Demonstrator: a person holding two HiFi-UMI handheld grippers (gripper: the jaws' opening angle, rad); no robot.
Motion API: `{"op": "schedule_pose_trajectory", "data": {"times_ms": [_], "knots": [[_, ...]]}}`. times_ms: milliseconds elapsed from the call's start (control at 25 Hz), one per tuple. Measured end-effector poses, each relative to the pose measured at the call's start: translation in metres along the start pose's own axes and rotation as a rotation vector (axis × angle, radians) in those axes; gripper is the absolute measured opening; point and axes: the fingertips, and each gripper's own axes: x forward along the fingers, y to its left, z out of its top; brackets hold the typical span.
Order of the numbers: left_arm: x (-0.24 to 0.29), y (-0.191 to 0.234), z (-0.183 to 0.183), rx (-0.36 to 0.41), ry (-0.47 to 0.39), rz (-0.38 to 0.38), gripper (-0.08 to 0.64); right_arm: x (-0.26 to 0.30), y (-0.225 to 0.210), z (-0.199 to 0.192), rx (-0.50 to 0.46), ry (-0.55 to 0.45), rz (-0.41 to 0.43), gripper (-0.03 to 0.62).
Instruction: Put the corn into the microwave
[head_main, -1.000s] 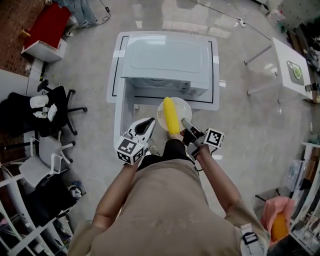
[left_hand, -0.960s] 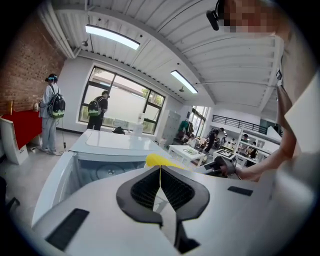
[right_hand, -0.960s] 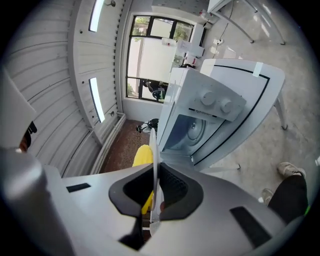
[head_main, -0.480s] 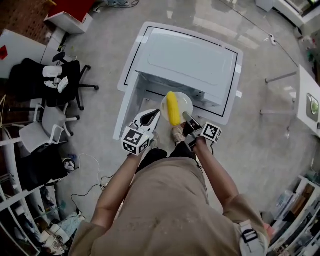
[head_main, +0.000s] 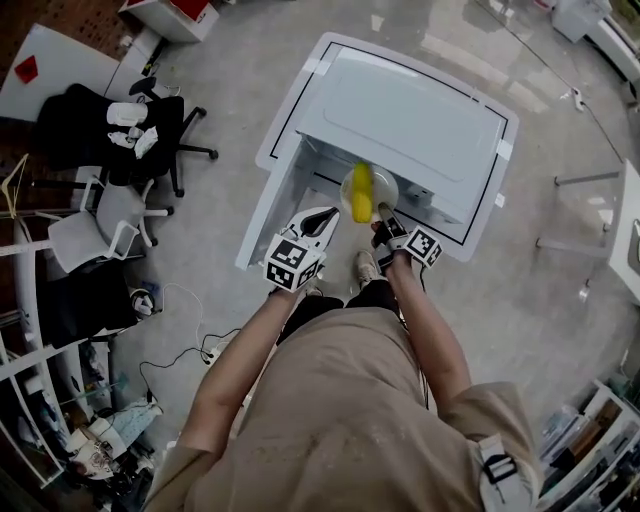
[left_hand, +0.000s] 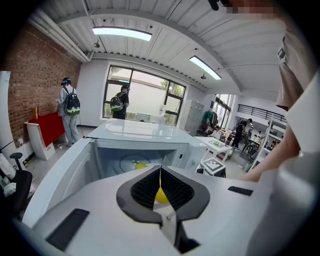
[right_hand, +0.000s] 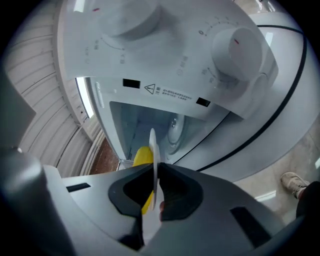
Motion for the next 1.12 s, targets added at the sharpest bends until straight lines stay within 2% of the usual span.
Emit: {"op": "schedule_pose_trajectory", "data": {"times_ms": [440,1120], "knots": [[0.007,0.006,-0.006,0.025,0.057,-0.018,0.006,0.041,-0.032,0.018,0.073,-0.095,-0.024,0.025],[0.001,0.020,-0.007,0.028,0.069,-0.030,0.006,0.076,-0.062,0.043,0.143,-0.210,-0.062,0.025]]}}
